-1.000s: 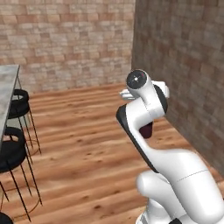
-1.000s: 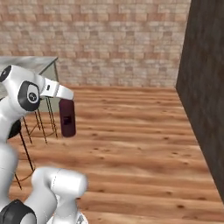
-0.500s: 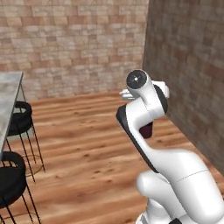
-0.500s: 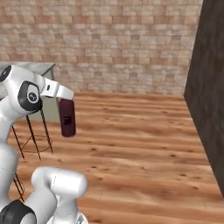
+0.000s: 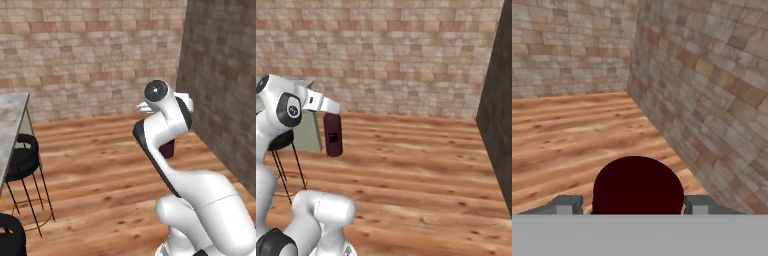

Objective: There is a wine glass and glass cup on the dining counter. Place the wine bottle next to the wine glass and the juice bottle next to the glass cup.

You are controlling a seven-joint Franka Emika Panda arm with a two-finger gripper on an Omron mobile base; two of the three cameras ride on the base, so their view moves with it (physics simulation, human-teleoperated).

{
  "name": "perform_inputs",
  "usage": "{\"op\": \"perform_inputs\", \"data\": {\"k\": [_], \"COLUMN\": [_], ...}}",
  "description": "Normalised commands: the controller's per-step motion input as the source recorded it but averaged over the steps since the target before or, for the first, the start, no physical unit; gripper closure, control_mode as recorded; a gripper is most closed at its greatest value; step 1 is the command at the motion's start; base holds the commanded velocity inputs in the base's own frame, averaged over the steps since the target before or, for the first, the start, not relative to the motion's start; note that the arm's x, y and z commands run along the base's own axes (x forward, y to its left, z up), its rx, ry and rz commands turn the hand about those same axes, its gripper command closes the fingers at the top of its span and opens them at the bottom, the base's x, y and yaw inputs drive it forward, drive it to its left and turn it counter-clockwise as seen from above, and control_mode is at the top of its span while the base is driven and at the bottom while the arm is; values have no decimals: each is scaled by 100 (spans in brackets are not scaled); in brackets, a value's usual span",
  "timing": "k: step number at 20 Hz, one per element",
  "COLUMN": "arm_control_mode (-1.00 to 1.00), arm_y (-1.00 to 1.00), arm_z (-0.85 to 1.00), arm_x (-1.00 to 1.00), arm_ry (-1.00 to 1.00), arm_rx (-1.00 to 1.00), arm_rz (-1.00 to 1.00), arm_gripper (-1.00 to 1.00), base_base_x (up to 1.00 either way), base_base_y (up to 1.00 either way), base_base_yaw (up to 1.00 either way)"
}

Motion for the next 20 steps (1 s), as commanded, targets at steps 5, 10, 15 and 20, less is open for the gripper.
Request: {"op": "perform_inputs", "data": {"k": [5, 10, 15, 20], "arm_control_mode": [100, 100, 100, 100], "arm_y": [0, 0, 0, 0], "arm_z": [0, 0, 0, 0], "arm_x": [0, 0, 0, 0], "arm_ry": [0, 0, 0, 0], "arm_rx": [0, 0, 0, 0], "arm_rz": [0, 0, 0, 0], "arm_gripper": [100, 100, 100, 100], "base_base_x": [88, 88, 87, 85], "base_base_y": [-18, -18, -18, -19], "base_base_yaw": [9, 9, 12, 14]}}
